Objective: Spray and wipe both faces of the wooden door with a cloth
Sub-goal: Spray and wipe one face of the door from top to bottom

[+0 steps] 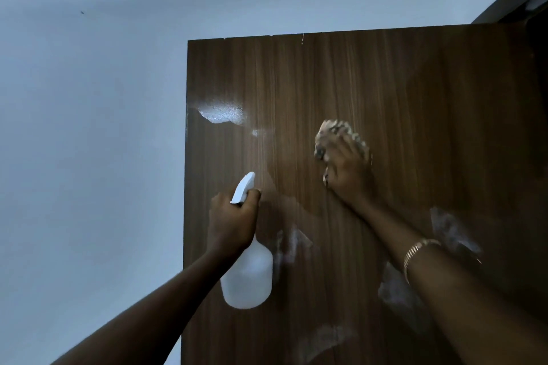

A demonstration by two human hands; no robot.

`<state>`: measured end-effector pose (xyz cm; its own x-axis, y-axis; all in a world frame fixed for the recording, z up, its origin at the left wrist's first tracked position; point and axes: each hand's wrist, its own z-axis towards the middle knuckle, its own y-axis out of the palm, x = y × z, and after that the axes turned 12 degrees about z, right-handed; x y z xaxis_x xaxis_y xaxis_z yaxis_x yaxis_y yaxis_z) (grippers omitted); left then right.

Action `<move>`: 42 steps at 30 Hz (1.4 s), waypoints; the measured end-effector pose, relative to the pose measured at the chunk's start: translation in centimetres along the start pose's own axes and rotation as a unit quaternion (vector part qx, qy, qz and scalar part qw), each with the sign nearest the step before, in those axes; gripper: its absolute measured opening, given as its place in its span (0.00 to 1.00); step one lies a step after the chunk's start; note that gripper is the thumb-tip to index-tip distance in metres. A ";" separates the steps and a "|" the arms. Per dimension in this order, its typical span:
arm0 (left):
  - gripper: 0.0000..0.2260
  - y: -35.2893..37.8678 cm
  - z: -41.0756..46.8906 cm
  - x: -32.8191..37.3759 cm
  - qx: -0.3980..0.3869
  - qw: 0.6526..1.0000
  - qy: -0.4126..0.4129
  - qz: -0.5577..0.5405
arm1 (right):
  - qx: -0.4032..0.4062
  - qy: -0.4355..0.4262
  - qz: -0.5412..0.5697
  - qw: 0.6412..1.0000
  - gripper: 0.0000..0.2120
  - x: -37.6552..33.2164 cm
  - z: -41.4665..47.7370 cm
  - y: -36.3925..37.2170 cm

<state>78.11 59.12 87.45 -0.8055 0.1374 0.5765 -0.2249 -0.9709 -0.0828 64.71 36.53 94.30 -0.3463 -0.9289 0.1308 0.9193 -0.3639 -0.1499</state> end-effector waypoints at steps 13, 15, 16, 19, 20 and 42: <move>0.13 -5.1 1.6 -4.5 0.058 0.998 -0.010 0.034 | -0.045 -0.083 0.019 0.995 0.31 -5.9 2.2 4.1; 0.14 -5.4 2.1 -5.1 0.065 0.997 0.004 0.033 | 0.024 0.000 0.017 1.000 0.26 -8.2 5.4 5.1; 0.14 -5.5 2.4 -5.4 0.068 0.997 0.011 0.040 | 0.036 0.007 0.023 0.999 0.24 -9.5 6.7 5.9; 0.16 -5.9 2.7 -5.8 0.075 0.995 0.023 0.058 | 0.019 -0.029 0.030 0.999 0.23 -11.4 8.5 7.4; 0.16 -6.1 2.9 -6.1 0.080 0.995 0.028 0.057 | 0.022 -0.028 0.031 0.999 0.24 -11.5 8.8 7.6; 0.15 -10.0 4.9 -9.5 0.062 0.994 0.048 0.073 | -0.230 -0.250 0.063 0.938 0.28 -20.1 7.4 11.4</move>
<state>90.69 66.57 86.76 -0.8749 0.0050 0.4843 -0.0363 -0.9978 -0.0553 83.48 51.53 97.21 -0.0032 -0.8600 0.5102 0.7286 -0.3515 -0.5878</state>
